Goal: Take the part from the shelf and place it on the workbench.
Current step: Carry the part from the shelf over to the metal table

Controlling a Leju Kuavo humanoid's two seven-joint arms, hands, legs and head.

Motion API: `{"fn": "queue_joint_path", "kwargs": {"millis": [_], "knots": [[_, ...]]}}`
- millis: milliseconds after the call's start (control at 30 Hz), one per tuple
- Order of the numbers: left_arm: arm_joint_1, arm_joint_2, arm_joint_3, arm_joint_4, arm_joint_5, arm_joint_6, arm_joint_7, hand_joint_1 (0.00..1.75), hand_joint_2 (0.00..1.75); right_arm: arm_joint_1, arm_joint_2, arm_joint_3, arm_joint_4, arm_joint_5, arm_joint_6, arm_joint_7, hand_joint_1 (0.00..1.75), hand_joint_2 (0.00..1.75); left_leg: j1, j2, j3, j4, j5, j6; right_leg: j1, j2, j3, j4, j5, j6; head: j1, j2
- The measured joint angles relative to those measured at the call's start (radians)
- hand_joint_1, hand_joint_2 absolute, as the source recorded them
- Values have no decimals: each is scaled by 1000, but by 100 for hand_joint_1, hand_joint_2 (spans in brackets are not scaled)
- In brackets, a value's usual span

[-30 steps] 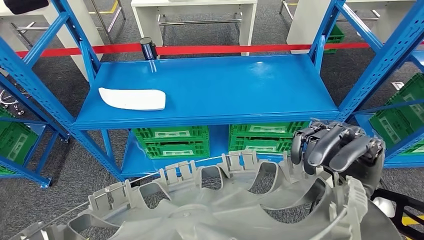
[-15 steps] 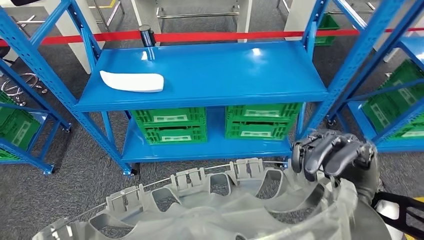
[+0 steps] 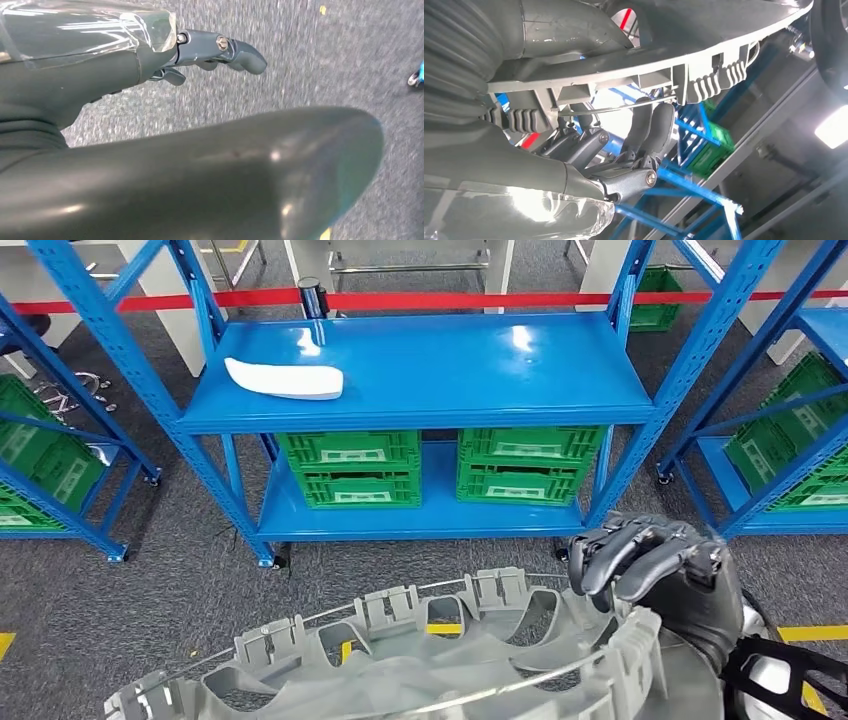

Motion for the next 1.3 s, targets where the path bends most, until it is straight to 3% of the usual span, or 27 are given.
{"fn": "queue_joint_path", "kwargs": {"millis": [67, 167, 200, 233, 267, 333, 400, 433, 467, 533, 567, 600, 667, 700, 733, 767, 800, 867, 933, 967, 1000, 1067, 1133, 1200, 1233, 1267, 1300], "knots": [[3, 0, 0, -8, -11, -6, -8, 0, 0, 0, 0, -4, 0, 0, 1, -11, 175, 175, 1, -8, -19, -15, 34, 17, 0, 4, -14, 16, -22, 1, 0, 0], [2, -1, 2, -13, -29, -15, -21, 0, 0, 1, -1, -15, 0, -17, 2, -30, 175, 175, 3, -16, -64, -23, 83, 31, 1, 26, -55, 156, -152, -19, 4, 0], [2, -1, 4, -13, -35, -17, -24, 0, 0, 1, -1, -18, 1, -20, 3, -35, 175, 175, 1, -17, -81, -22, 97, 32, 1, 29, -61, 215, -182, -19, 5, 0], [1, -1, 6, -13, -40, -20, -28, 0, 0, 1, -1, -20, 1, -22, 4, -38, 175, 175, 0, -18, -99, -20, 110, 32, 1, 31, -59, 256, -191, -13, 5, 0], [0, -1, 9, -13, -45, -23, -31, 0, 0, 1, -1, -22, 1, -22, 5, -39, 175, 175, -1, -18, -117, -16, 123, 31, 1, 31, -44, 269, -180, -3, 5, 0], [-3, -1, 15, -13, -53, -27, -37, 0, 0, 1, -1, -26, 2, -22, 7, -40, 175, 175, -1, -19, -155, -3, 143, 28, 1, 31, 32, 196, -135, 14, 5, 0], [-5, -1, 19, -14, -59, -30, -42, 0, 0, 1, 1, -28, 1, -22, 7, -40, 175, 175, -3, -21, -184, 16, 159, 20, 5, 32, 134, 51, -141, 9, 4, 0], [-6, -1, 22, -15, -62, -32, -45, 0, 0, 2, 2, -30, 1, -21, 6, -40, 175, 175, -3, -21, -192, 23, 166, 15, 7, 32, 164, 0, -154, 1, 3, 0], [-7, -1, 26, -16, -65, -33, -48, 0, 0, 3, 3, -31, 1, -20, 4, -41, 175, 175, -3, -21, -196, 26, 173, 10, 10, 33, 175, -25, -165, -6, 3, 0], [-8, -1, 33, -18, -70, -34, -54, 0, 0, 4, 5, -34, 1, -18, 0, -43, 175, 175, 1, -23, -201, 29, 184, -2, 10, 32, 161, -27, -154, -18, 4, 0], [-8, -1, 37, -18, -72, -34, -56, 0, 0, 5, 6, -35, 1, -18, -2, -44, 175, 175, 4, -26, -206, 39, 167, -9, 8, 30, 153, -26, -144, -26, 4, 0], [-8, -1, 40, -19, -74, -34, -57, 0, 0, 6, 7, -36, 1, -17, -3, -45, 175, 175, 7, -29, -215, 65, 131, -16, 4, 29, 142, -27, -131, -32, 3, 0], [-8, -2, 45, -19, -77, -34, -58, 0, 0, 7, 8, -36, 1, -17, -3, -46, 175, 175, 16, -33, -237, 171, 19, -32, 2, 28, 115, -27, -106, -38, 1, 0], [-9, -2, 47, -19, -78, -34, -58, 0, 0, 7, 9, -36, 1, -17, -3, -46, 175, 175, 20, -33, -247, 234, -22, -37, 2, 28, 101, -26, -93, -38, 1, 0], [-11, -2, 48, -19, -79, -34, -58, 0, 0, 8, 9, -37, 1, -17, -3, -46, 175, 175, 24, -33, -249, 287, -38, -41, 2, 28, 86, -25, -80, -36, 1, 0], [-12, -2, 50, -19, -81, -34, -59, 0, 0, 9, 9, -37, 1, -17, -3, -46, 175, 175, 28, -34, -239, 312, -28, -43, 2, 28, 71, -24, -67, -34, 1, 0], [-14, -2, 51, -19, -83, -33, -59, 0, 0, 9, 9, -37, 1, -18, -3, -46, 175, 175, 30, -34, -212, 306, -3, -43, 2, 28, 56, -23, -55, -31, 1, 0], [-18, -3, 51, -19, -87, -30, -63, 0, 0, 9, 9, -37, 1, -22, -3, -46, 175, 175, 31, -38, -110, 192, 36, -36, 2, 29, 32, -22, -33, -24, 1, 0], [-22, -2, 54, -19, -89, -26, -66, 0, 0, 8, 9, -37, 1, -26, -4, -47, 175, 175, 25, -43, -8, 43, 16, -25, 3, 27, 21, -23, -14, -13, 2, 0], [-24, -2, 55, -19, -90, -26, -67, 0, 0, 7, 9, -37, 1, -24, -5, -47, 175, 175, 21, -45, 15, 1, 2, -19, 2, 24, 19, -24, -6, -6, 2, 0], [-25, -2, 58, -18, -90, -26, -68, 0, 0, 6, 9, -37, 1, -19, -6, -46, 175, 175, 16, -45, 20, -19, -1, -12, 0, 21, 18, -27, 4, 1, 2, 0], [-26, -3, 62, -18, -89, -28, -68, 0, 0, 7, 7, -39, 2, -5, -12, -43, 175, 175, 13, -46, 5, -31, 24, 5, -3, 20, 7, -24, 5, 10, 2, 0], [-27, -3, 65, -18, -87, -29, -66, 0, 0, 12, 4, -41, 3, -3, -16, -41, 175, 175, 14, -47, -22, -40, 58, 20, -3, 24, -21, 37, -63, -1, 5, 0], [-26, -3, 64, -18, -85, -29, -64, 0, 0, 17, 0, -44, 4, -12, -17, -43, 175, 175, 9, -48, -56, -37, 87, 28, -2, 29, -54, 164, -158, -14, 7, 0], [-25, -4, 64, -18, -85, -28, -62, 0, 0, 20, -1, -44, 6, -16, -17, -44, 175, 175, 6, -48, -73, -35, 100, 29, -2, 30, -62, 223, -179, -12, 8, 0], [-25, -4, 63, -18, -85, -27, -61, 0, 0, 22, -2, -45, 7, -18, -17, -45, 175, 175, 4, -48, -92, -31, 112, 29, -1, 31, -59, 261, -181, -4, 7, 0], [-25, -4, 63, -17, -84, -26, -59, 0, 0, 23, -2, -45, 8, -20, -17, -45, 175, 175, 3, -48, -112, -25, 123, 29, -1, 31, -38, 263, -164, 6, 7, 0]]}}
